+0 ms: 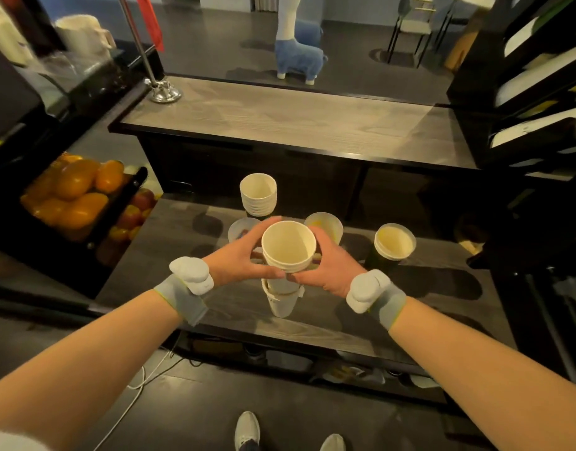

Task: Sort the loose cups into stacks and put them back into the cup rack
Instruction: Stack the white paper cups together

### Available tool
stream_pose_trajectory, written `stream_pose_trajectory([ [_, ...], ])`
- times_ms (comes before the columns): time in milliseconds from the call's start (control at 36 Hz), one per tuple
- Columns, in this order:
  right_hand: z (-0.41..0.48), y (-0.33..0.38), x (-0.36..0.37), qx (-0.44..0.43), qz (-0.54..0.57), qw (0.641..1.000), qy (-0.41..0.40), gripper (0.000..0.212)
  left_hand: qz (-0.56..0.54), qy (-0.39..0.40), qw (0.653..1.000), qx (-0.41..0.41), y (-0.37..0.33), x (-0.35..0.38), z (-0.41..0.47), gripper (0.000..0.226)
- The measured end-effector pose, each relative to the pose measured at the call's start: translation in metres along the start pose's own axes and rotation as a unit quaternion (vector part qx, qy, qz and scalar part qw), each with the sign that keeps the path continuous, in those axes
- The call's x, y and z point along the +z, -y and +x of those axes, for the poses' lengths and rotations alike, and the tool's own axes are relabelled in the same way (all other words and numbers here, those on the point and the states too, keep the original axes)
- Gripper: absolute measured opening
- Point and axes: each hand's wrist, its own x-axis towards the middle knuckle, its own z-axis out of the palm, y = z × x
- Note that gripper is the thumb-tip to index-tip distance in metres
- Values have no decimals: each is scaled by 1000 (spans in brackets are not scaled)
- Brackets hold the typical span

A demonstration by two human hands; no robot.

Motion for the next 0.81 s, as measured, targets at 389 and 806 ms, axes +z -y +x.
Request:
stream_pose_trajectory([
  [389,0,-51,27,64,-113,992,2,82,40,40,997,-50,27,30,1,82],
  [806,-10,-48,-55,103,-74,989,-77,55,76,22,997,-23,-16,0,37,71],
])
